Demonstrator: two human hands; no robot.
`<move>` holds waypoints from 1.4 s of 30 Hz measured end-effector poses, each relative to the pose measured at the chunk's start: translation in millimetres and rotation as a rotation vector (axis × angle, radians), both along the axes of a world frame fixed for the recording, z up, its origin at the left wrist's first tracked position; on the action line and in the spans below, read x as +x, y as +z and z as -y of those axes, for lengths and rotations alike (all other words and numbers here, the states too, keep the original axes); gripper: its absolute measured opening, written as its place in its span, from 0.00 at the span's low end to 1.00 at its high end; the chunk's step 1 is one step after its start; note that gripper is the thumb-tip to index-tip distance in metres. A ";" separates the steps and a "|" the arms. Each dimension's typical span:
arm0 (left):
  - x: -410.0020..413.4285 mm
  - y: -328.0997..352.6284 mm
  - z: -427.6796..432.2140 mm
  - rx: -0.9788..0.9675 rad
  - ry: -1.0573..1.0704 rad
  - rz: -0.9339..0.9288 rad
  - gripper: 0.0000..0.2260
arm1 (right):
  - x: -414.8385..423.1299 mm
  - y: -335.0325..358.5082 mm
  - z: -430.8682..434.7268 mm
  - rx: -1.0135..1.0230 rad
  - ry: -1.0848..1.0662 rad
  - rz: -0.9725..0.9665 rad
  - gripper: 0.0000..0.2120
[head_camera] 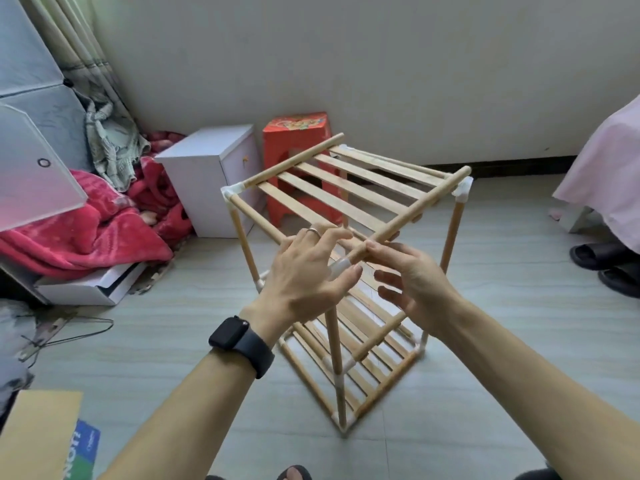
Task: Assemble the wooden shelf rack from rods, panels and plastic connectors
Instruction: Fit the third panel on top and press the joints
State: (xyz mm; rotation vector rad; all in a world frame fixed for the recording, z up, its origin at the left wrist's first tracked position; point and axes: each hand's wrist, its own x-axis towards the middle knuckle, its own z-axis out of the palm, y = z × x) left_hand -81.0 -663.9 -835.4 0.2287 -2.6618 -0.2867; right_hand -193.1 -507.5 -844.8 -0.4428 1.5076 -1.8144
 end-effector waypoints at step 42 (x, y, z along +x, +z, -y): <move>-42.9 27.7 59.1 -0.343 0.202 0.271 0.26 | -50.7 46.7 11.2 1.084 0.072 -1.467 0.24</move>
